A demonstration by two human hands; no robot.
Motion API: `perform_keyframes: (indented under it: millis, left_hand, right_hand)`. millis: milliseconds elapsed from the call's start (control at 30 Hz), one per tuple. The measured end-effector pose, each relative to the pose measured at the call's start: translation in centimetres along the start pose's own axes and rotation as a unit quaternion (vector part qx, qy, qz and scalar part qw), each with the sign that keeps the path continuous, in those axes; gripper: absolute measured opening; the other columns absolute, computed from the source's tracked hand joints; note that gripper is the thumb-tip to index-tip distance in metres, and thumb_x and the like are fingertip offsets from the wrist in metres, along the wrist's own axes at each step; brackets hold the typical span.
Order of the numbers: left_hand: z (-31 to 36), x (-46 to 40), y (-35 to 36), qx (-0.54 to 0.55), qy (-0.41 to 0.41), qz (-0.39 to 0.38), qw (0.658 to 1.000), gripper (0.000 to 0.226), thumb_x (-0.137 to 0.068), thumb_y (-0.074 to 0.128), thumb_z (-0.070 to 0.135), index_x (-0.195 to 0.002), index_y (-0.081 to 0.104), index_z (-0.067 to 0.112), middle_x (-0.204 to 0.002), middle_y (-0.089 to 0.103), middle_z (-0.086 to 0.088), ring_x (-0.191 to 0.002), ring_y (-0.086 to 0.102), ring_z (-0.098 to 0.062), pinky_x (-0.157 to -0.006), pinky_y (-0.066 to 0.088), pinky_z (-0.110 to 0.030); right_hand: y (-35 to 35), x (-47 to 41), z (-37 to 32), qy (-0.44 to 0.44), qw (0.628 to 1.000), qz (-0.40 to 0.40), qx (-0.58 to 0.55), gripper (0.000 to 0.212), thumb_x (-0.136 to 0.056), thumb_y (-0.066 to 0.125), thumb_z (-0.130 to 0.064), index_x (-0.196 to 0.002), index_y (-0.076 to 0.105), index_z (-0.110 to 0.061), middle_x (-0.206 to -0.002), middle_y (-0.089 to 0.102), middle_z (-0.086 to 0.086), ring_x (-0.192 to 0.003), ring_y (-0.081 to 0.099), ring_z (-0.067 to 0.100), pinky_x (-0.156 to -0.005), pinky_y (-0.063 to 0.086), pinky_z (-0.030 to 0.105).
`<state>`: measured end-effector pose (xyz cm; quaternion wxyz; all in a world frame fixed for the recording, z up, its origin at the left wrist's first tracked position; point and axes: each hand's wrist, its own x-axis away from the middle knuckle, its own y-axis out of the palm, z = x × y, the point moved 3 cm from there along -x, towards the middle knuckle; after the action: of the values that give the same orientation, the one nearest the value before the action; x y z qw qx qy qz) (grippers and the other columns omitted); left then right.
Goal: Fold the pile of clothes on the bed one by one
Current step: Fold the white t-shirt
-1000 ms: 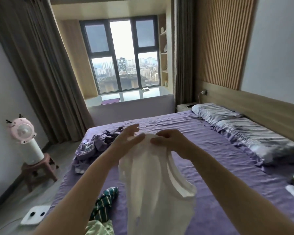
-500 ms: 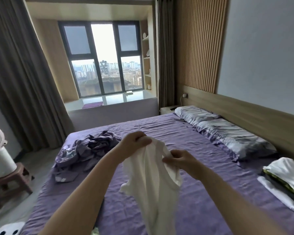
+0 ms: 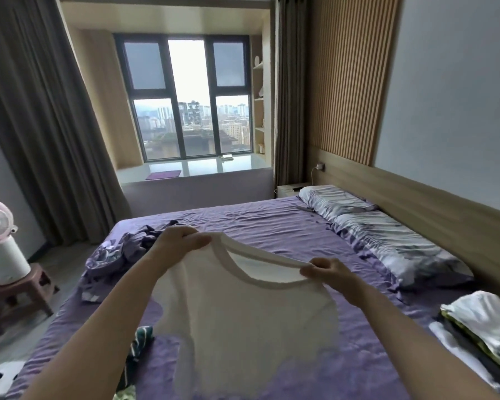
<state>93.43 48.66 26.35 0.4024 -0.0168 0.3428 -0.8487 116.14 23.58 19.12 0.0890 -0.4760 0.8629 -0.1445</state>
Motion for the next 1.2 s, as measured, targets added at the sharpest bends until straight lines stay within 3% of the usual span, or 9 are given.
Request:
perform_keyframes:
  millis: [233,400,467,600,700,767,933,1033,1200]
  left_hand:
    - [1.9,1.0,2.1,-0.060,0.034,0.102,0.992,0.023,-0.092,0.059,0.016,-0.069,0.057,0.013,-0.071,0.053,-0.002,-0.072,0.047,-0.018,-0.061,0.033,-0.019]
    - [1.5,3.0,3.2,-0.046,0.011,0.103,0.994,0.019,-0.090,0.063,0.017,-0.078,0.067,0.003,-0.065,0.053,0.001,-0.064,0.044,-0.010,-0.056,0.034,-0.014]
    - [1.4,3.8,3.7,-0.024,-0.006,0.107,0.994,0.021,-0.090,0.064,0.018,-0.078,0.067,0.000,-0.061,0.050,0.004,-0.060,0.042,-0.008,-0.054,0.033,-0.016]
    - [1.4,5.6,5.1,-0.019,-0.035,0.119,0.992,0.022,-0.090,0.063,0.021,-0.077,0.064,0.004,-0.061,0.049,0.003,-0.059,0.041,-0.008,-0.053,0.032,-0.016]
    - [1.3,6.7,6.1,-0.076,-0.062,0.130,0.987,0.023,-0.093,0.058,0.024,-0.082,0.060,0.005,-0.067,0.055,-0.001,-0.063,0.047,-0.012,-0.056,0.035,-0.014]
    - [1.3,7.4,6.4,-0.091,-0.073,0.133,0.984,0.024,-0.094,0.057,0.026,-0.085,0.061,0.004,-0.071,0.058,-0.004,-0.065,0.049,-0.013,-0.057,0.035,-0.015]
    - [1.5,8.9,6.4,-0.080,-0.089,0.111,0.987,0.025,-0.092,0.061,0.028,-0.080,0.064,0.006,-0.065,0.057,0.000,-0.058,0.048,-0.009,-0.058,0.039,-0.024]
    - [1.0,9.9,6.3,-0.070,-0.104,0.086,0.988,0.021,-0.090,0.064,0.027,-0.073,0.065,0.014,-0.055,0.054,0.009,-0.047,0.046,0.002,-0.049,0.038,-0.014]
    - [-0.6,10.5,6.2,-0.041,-0.134,-0.013,0.990,0.024,-0.089,0.063,0.030,-0.073,0.065,0.012,-0.056,0.053,0.009,-0.052,0.045,-0.003,-0.048,0.038,-0.017]
  right_hand:
    - [-2.1,-2.3,-0.4,-0.102,0.992,0.028,0.071,0.044,-0.088,0.061,-0.038,-0.051,0.044,-0.023,-0.048,0.037,-0.013,-0.046,0.034,0.001,-0.045,0.025,0.016]
    - [-4.6,-2.5,-0.1,-0.109,0.964,-0.112,0.217,0.033,-0.081,0.073,-0.029,-0.058,0.050,-0.021,-0.046,0.042,-0.016,-0.045,0.037,-0.003,-0.046,0.029,0.011]
    - [-5.3,-2.5,0.5,-0.100,0.963,-0.144,0.206,0.031,-0.082,0.072,-0.019,-0.058,0.053,-0.023,-0.048,0.045,-0.016,-0.045,0.039,-0.005,-0.046,0.030,0.009]
    - [-6.0,-2.8,2.8,-0.076,0.989,-0.083,0.093,0.025,-0.089,0.064,-0.018,-0.064,0.058,-0.014,-0.059,0.050,-0.004,-0.052,0.045,0.004,-0.051,0.037,0.019]
    - [-6.0,-3.1,4.1,-0.099,0.986,-0.003,0.138,0.032,-0.088,0.064,-0.023,-0.060,0.053,-0.015,-0.053,0.043,-0.004,-0.054,0.040,0.012,-0.053,0.031,0.028]
    - [-6.0,-3.2,4.4,-0.125,0.980,0.032,0.153,0.027,-0.088,0.064,-0.024,-0.063,0.059,-0.016,-0.052,0.047,-0.005,-0.054,0.044,0.013,-0.052,0.033,0.024]
    - [-6.4,-3.0,4.4,-0.104,0.988,0.022,0.110,0.015,-0.087,0.065,-0.026,-0.076,0.071,-0.017,-0.066,0.064,0.000,-0.062,0.054,0.008,-0.055,0.037,0.014]
    - [-6.5,-2.5,4.3,-0.085,0.991,-0.024,0.102,0.018,-0.087,0.066,-0.027,-0.070,0.069,-0.021,-0.063,0.063,-0.006,-0.059,0.053,0.006,-0.051,0.037,0.012]
    - [-6.4,-2.5,3.9,-0.034,0.984,-0.109,0.137,0.021,-0.086,0.066,-0.029,-0.069,0.068,-0.017,-0.061,0.061,-0.003,-0.052,0.051,0.005,-0.051,0.040,0.018]
